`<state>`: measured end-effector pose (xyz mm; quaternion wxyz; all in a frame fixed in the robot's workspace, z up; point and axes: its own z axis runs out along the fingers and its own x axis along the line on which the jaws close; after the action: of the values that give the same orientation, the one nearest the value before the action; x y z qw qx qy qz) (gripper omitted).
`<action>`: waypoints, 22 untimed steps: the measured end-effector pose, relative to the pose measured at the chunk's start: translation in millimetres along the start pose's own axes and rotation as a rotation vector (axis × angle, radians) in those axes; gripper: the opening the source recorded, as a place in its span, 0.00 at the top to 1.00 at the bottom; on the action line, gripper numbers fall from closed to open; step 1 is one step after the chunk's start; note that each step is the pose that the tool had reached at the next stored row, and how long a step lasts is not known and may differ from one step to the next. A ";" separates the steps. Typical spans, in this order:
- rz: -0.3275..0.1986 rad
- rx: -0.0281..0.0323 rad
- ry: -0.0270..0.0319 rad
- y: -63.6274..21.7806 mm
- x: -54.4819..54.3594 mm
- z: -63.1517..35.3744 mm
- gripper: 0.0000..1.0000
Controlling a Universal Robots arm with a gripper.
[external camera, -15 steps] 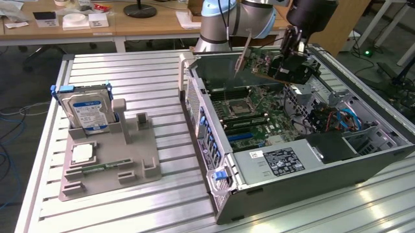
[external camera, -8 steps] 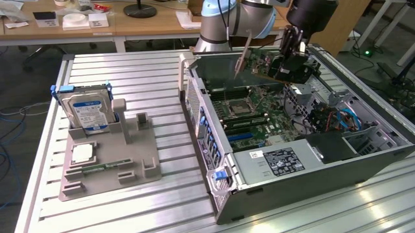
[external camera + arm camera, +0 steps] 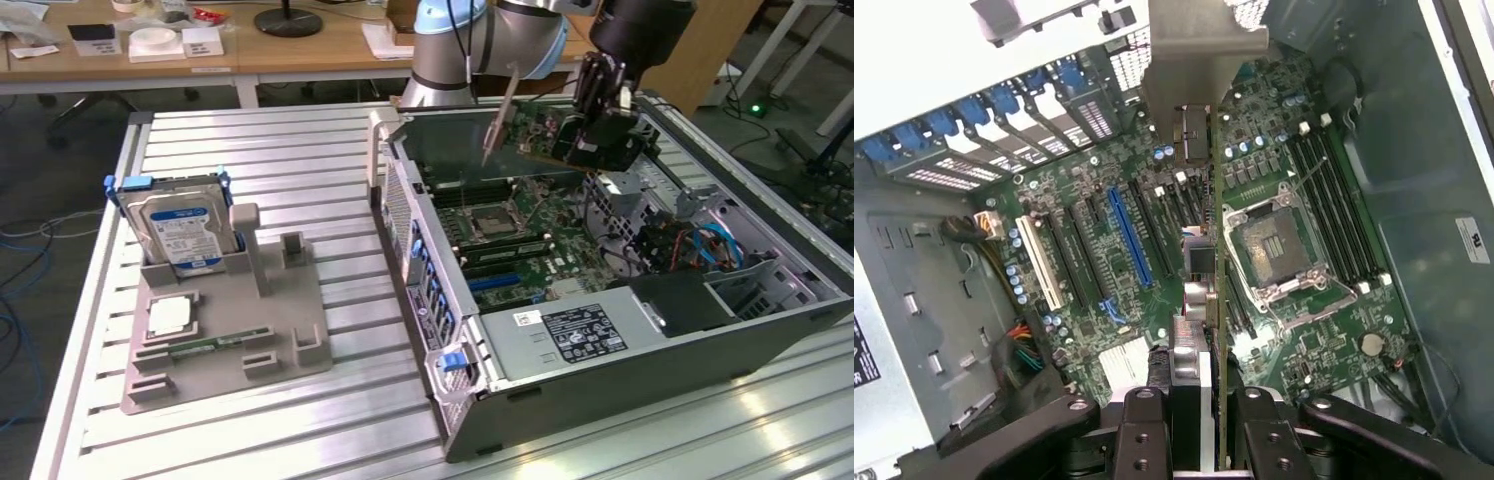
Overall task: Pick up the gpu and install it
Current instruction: 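Insert the gpu into the slot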
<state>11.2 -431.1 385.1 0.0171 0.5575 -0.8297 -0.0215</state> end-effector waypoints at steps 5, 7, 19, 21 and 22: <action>-0.034 0.0001 0.0019 0.0 0.0 0.0 0.72; -0.048 0.0002 0.0027 0.0 0.0 0.0 0.72; -0.132 0.0006 0.0073 0.0 0.0 0.0 0.72; -0.145 0.0007 0.0080 0.0 0.0 0.0 0.72; -0.152 0.0007 0.0084 0.0 0.0 0.0 0.72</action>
<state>11.2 -431.1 385.1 0.0187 0.6191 -0.7848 -0.0201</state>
